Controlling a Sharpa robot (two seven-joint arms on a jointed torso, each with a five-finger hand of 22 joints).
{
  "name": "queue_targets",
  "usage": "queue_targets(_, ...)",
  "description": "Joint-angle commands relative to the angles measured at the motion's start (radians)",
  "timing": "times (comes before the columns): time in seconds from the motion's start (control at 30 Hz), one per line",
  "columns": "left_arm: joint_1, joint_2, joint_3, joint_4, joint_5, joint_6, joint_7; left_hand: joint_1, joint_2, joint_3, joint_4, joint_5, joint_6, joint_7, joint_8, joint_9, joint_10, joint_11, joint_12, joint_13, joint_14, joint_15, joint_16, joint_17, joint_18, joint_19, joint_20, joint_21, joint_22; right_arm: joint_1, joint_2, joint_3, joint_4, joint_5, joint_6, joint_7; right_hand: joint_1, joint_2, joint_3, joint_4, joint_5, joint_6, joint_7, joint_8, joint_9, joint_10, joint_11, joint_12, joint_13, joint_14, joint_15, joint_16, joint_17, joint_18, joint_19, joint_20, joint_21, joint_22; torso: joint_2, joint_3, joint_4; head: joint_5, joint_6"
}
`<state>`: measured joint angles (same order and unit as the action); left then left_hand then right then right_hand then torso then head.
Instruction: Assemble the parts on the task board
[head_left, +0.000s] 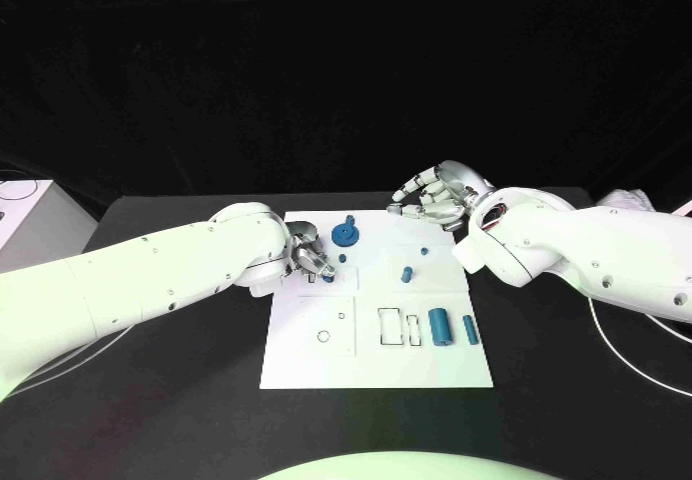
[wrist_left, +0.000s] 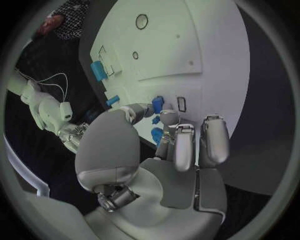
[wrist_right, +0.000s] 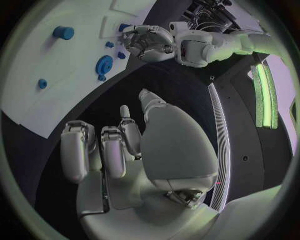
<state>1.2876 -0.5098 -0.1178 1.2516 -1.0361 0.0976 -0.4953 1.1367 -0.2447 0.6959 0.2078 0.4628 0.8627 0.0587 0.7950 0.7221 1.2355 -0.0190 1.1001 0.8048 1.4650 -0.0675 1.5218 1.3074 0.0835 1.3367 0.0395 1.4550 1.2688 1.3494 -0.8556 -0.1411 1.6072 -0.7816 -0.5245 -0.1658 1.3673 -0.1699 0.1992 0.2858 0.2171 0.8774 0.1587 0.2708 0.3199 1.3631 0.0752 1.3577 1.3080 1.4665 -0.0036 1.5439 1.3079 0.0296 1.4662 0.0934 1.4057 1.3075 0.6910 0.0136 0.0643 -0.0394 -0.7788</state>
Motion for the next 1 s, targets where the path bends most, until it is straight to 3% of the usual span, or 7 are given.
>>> queue_targets(0.03, -0.005, 0.009, -0.004, -0.006, -0.001, 0.077, -0.022, 0.002, 0.007, 0.199, -0.202, 0.003, 0.011, -0.004, 0.002, -0.003, 0.002, -0.002, 0.002, -0.001, 0.076, -0.009, 0.003, 0.160, -0.014, 0.007, 0.001, 0.004, 0.001, -0.001, 0.001, 0.000, 0.000, -0.007, 0.014, 0.004, -0.006, -0.001, 0.003, 0.002, 0.004, -0.006, -0.001, 0.004, 0.001, -0.007, -0.001, -0.003, 0.043, 0.088, 0.003, -0.005, 0.198, 0.011, 0.028, 0.009, -0.003, 0.151, 0.000, 0.0004, 0.0003, 0.000, -0.002)
queue_targets(0.33, -0.004, 0.027, -0.004, -0.018, -0.001, 0.119, -0.034, 0.001, 0.007, 0.199, -0.203, 0.003, 0.011, -0.004, 0.002, -0.003, 0.001, -0.001, 0.001, -0.002, 0.076, -0.009, 0.003, 0.161, -0.014, 0.009, 0.000, 0.005, 0.003, -0.001, 0.002, 0.000, 0.000, -0.007, 0.014, 0.004, -0.006, -0.001, 0.003, 0.002, 0.004, -0.006, -0.001, 0.004, 0.001, -0.007, -0.001, -0.003, 0.043, 0.088, 0.003, -0.005, 0.198, 0.011, 0.028, 0.009, -0.003, 0.151, -0.001, 0.0004, 0.0000, -0.001, -0.005)
queue_targets(0.7, -0.004, 0.039, -0.004, -0.031, -0.001, 0.113, -0.042, -0.020, 0.010, 0.175, -0.189, -0.009, 0.011, -0.006, -0.002, 0.000, 0.011, -0.002, 0.003, 0.001, 0.077, -0.009, 0.004, 0.164, -0.015, 0.008, 0.000, 0.004, 0.003, -0.001, 0.001, 0.000, 0.002, -0.007, 0.013, 0.005, -0.010, -0.001, 0.004, 0.002, 0.005, -0.007, -0.001, 0.005, 0.001, -0.007, -0.001, -0.004, 0.042, 0.087, 0.003, -0.006, 0.197, 0.012, 0.027, 0.009, -0.006, 0.149, -0.001, 0.0000, 0.0004, -0.005, -0.006)
queue_targets(0.8, -0.004, 0.040, -0.004, -0.035, -0.001, 0.106, -0.045, -0.054, 0.019, 0.111, -0.155, -0.024, 0.012, -0.017, -0.009, 0.003, 0.015, -0.009, 0.000, -0.003, 0.077, -0.012, 0.003, 0.162, -0.015, 0.007, 0.000, 0.000, 0.001, -0.001, 0.001, 0.000, 0.003, -0.007, 0.014, 0.005, -0.011, -0.001, 0.004, 0.002, 0.005, -0.007, -0.001, 0.005, 0.002, -0.008, -0.001, -0.004, 0.042, 0.087, 0.003, -0.006, 0.196, 0.012, 0.027, 0.009, -0.007, 0.148, -0.001, 0.0001, 0.0006, -0.006, -0.005)
queue_targets(0.9, -0.004, 0.042, -0.004, -0.040, -0.001, 0.101, -0.048, -0.095, 0.032, 0.002, -0.098, -0.033, 0.028, -0.020, -0.023, -0.002, 0.012, -0.010, -0.001, -0.003, 0.076, -0.014, 0.001, 0.161, -0.014, 0.006, -0.002, -0.005, -0.002, -0.001, 0.000, 0.000, 0.003, -0.007, 0.016, 0.005, -0.011, -0.001, 0.004, 0.002, 0.005, -0.007, -0.001, 0.005, 0.002, -0.008, -0.001, -0.004, 0.042, 0.087, 0.003, -0.006, 0.196, 0.012, 0.027, 0.009, -0.007, 0.148, -0.001, 0.0000, 0.0002, -0.006, -0.005)
queue_targets(1.0, -0.004, 0.042, -0.004, -0.042, -0.001, 0.100, -0.050, -0.096, 0.037, -0.048, -0.078, -0.034, 0.033, -0.021, -0.033, -0.004, 0.007, -0.011, -0.002, -0.003, 0.076, -0.015, 0.000, 0.161, -0.014, 0.006, -0.003, -0.007, -0.003, -0.001, 0.000, 0.000, 0.003, -0.007, 0.016, 0.005, -0.013, 0.000, 0.004, 0.003, 0.005, -0.008, -0.001, 0.005, 0.002, -0.009, -0.001, -0.005, 0.041, 0.087, 0.003, -0.007, 0.195, 0.013, 0.026, 0.009, -0.010, 0.146, -0.001, -0.0001, -0.0001, -0.006, -0.005)
